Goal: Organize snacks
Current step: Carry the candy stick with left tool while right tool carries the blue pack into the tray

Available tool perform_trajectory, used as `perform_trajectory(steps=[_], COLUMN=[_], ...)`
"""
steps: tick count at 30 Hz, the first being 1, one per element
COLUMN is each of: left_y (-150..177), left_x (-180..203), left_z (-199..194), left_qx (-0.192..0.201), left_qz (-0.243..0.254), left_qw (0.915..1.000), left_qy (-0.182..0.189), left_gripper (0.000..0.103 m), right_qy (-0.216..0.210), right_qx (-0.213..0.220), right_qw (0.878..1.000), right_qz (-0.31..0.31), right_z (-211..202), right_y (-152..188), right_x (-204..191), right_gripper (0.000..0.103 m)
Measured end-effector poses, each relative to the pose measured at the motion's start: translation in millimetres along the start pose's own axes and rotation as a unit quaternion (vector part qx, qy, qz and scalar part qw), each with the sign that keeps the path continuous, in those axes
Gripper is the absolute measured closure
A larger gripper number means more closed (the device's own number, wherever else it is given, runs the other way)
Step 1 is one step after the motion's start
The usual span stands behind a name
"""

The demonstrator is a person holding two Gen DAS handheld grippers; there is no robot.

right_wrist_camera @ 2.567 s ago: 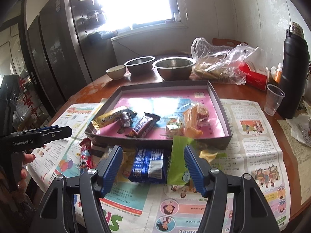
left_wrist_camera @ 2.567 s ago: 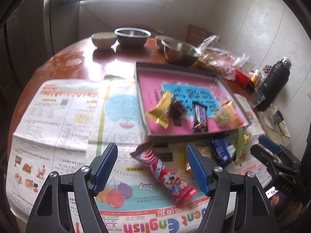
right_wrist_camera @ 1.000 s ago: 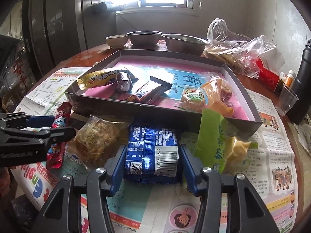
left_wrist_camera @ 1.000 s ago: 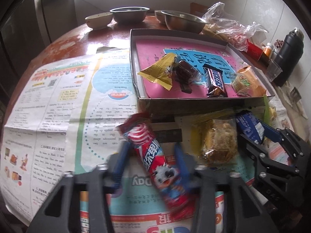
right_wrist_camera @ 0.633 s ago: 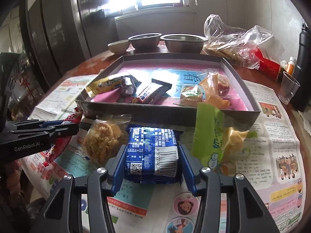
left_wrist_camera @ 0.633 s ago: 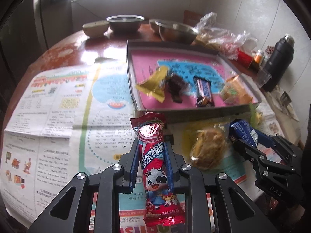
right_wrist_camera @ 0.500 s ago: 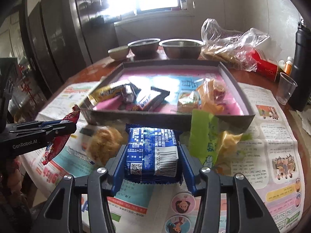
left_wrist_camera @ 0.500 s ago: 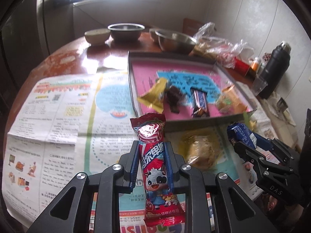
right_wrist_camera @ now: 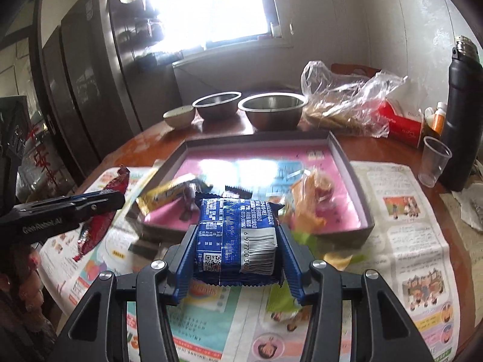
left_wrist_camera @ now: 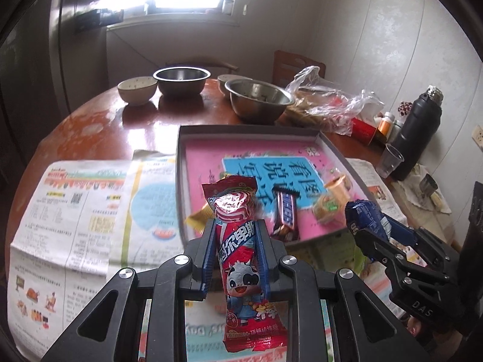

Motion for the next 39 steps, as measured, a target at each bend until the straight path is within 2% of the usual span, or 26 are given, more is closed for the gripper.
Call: perform_trajectory(steps=[7,18,39], left_y=[-19.2,-41.5,-45.2], left_x=[10.1,13.3,10.1], left_z=[18.9,47.8,79.2], left_qx=[-0.001,0.006,-0.016], left_qz=[0.005,0.009,0.015], left_qw=[1.0,0.9999,0.9996], left_qy=[0.003,0.013,0.015], left_gripper=[0.078,0.078,0.078], right_qy=[0.006,0.015,0.018], right_qx=[0.017,0.017,-0.027], right_qw=[1.0,1.0,0.999], right_qz=[0.006,0.018,0.009], right_z=[1.6,20.3,75.3], right_y=[-19.5,-38.6,-49.5], right_x=[8.8,21.5,8.5], right_gripper=[0.052,0.052,0.052])
Point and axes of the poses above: each gripper's, at about its wrist camera, not at the fingertips, and z roughly the way its jaws point, x to its right, y to its underside, the point moved 2 cm from there along z, roughly the way its jaws point, and after that the axes turned 11 degrees about -x, right-handed, at the moved point
